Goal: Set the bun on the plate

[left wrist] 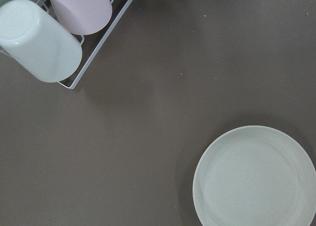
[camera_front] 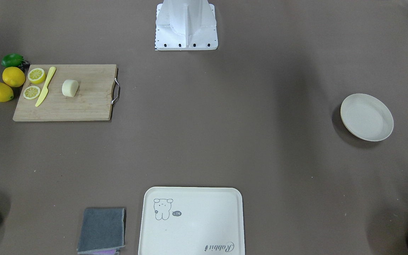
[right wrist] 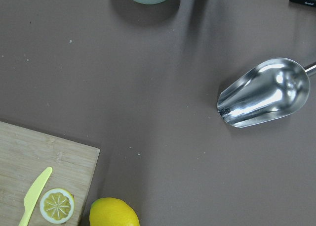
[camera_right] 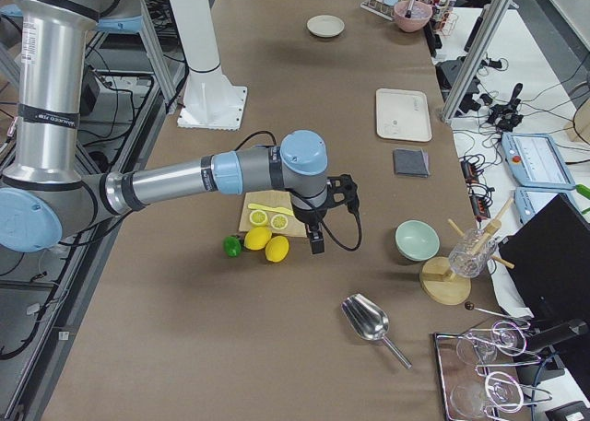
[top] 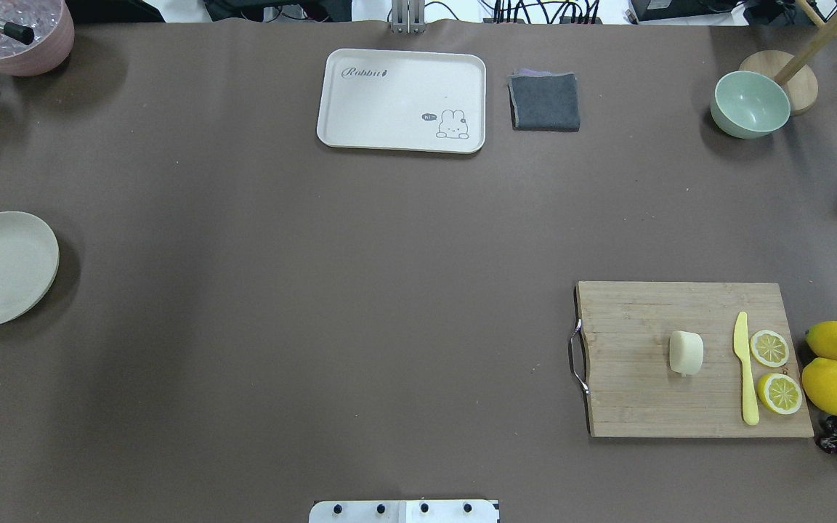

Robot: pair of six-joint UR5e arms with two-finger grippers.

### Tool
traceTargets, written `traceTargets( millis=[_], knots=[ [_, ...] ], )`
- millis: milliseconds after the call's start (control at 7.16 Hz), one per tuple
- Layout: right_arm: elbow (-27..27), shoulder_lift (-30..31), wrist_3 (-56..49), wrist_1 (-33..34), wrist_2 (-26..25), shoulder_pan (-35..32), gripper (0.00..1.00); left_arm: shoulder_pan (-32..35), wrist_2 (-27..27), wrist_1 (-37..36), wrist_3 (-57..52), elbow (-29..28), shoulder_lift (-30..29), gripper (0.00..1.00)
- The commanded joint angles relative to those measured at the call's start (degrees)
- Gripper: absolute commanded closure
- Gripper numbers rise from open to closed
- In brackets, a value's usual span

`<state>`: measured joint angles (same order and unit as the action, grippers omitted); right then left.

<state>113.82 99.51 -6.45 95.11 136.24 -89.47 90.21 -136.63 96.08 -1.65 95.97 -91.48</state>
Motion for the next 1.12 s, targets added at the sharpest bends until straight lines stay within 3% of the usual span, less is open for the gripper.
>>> traceTargets(
  millis=[0,140,559,978],
  knots=[
    [0.0,-0.2,2.05,-0.01,0.43,1.56,0.0,-0.38,0.05,9.18,8.7,0.1,-0.19,0.02],
    [0.26,-0.89,7.45,-0.8,0.17,4.02,0.0,-2.21,0.14,12.09,10.68,-0.51,-0.19,0.02],
    [0.09,-0.99,34.24,-17.37,-1.75,15.69,0.0,-10.97,0.49,13.26,10.79,-2.61,-1.49,0.02],
    [0.18,-0.99,53.78,-27.85,-10.53,28.88,0.0,-12.68,0.14,19.73,11.05,-12.69,-1.68,0.02]
  ],
)
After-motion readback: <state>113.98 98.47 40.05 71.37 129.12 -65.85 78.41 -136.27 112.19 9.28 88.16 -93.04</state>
